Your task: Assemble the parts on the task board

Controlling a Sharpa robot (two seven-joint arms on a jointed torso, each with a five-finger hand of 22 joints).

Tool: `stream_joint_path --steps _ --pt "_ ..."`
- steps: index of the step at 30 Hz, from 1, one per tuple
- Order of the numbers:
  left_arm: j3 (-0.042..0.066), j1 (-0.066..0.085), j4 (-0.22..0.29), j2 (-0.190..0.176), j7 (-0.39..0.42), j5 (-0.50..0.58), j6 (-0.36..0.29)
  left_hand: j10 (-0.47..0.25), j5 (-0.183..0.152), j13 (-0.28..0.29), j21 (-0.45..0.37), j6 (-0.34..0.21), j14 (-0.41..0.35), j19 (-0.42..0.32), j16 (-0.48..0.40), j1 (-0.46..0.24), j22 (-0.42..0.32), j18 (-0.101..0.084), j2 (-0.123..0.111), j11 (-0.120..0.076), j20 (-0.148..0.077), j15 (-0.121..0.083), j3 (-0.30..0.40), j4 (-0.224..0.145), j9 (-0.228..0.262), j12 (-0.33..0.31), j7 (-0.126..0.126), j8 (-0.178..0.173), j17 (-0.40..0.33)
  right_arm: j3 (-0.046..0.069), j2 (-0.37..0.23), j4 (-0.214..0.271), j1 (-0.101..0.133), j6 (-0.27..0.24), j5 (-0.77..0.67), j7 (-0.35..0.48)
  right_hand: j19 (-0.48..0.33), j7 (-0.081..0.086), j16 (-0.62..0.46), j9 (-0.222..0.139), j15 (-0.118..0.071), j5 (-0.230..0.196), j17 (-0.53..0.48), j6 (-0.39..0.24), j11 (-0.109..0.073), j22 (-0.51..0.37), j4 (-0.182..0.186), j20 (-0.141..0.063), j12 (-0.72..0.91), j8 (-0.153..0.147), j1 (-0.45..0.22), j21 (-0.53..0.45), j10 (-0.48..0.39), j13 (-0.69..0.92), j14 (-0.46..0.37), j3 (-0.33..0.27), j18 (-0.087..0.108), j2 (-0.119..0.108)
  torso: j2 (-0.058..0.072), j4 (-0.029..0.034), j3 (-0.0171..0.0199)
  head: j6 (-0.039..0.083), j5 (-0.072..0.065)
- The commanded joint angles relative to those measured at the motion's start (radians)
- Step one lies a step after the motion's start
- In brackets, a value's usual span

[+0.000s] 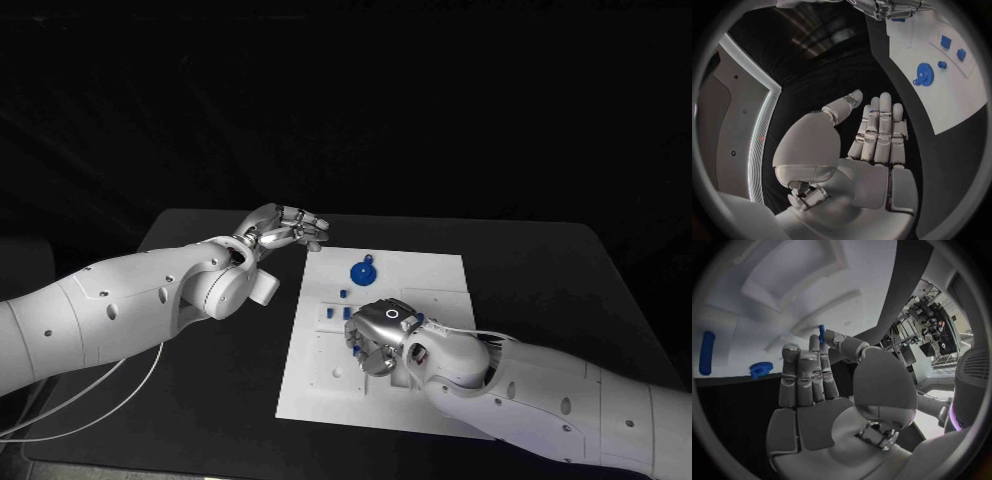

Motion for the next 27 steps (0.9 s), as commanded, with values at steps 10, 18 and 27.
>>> stream_joint_path --steps 10,18,27 --pt "0.001 0.001 0.002 0.002 0.011 -0.003 0.007 -0.006 0.005 -0.001 -0.006 0.001 -0.003 0.003 -0.003 -0.004 0.001 -0.005 -0.007 0.004 0.004 0.006 -0.006 0.002 -0.002 -0.004 -0.002 0.002 0.002 -0.001 0.006 -0.001 -0.002 0.026 -0.019 -0.005 0.001 0.0 -0.002 0.002 -0.007 -0.001 -0.001 0.004 0.001 0.02 -0.007 -0.008 -0.005 0.006 -0.005 0.004 0.038 0.001 0.0 0.0 0.022 0.007 0.0 0.0007 -0.0001 0.002 -0.003" --pt "0.001 0.001 0.003 0.003 0.011 -0.003 0.009 -0.006 0.005 -0.001 -0.006 0.001 -0.003 0.002 -0.004 -0.004 0.002 -0.005 -0.006 0.005 0.004 0.006 -0.006 0.003 -0.002 -0.004 -0.002 0.002 0.003 -0.007 0.016 -0.014 -0.002 0.075 0.009 0.002 -0.001 0.001 -0.004 0.002 -0.006 -0.005 -0.002 0.003 0.002 0.019 -0.008 -0.008 -0.007 0.004 -0.007 0.004 0.036 0.001 -0.001 0.001 0.022 0.007 0.0 -0.0007 0.0 0.006 -0.011" --pt "0.001 0.001 0.003 0.003 0.009 -0.003 0.011 -0.007 0.004 -0.001 -0.007 0.0 -0.002 0.003 -0.006 -0.008 0.003 -0.006 -0.006 0.005 0.005 0.007 -0.008 0.006 -0.002 -0.005 -0.001 0.002 0.008 -0.016 0.023 -0.023 -0.002 0.062 0.009 0.004 -0.01 0.005 -0.008 0.003 -0.002 -0.004 -0.003 -0.005 0.006 0.019 -0.012 -0.005 -0.017 -0.002 -0.013 0.001 0.027 0.001 -0.008 0.0 0.022 0.012 0.0 0.0003 0.0004 0.004 -0.012"
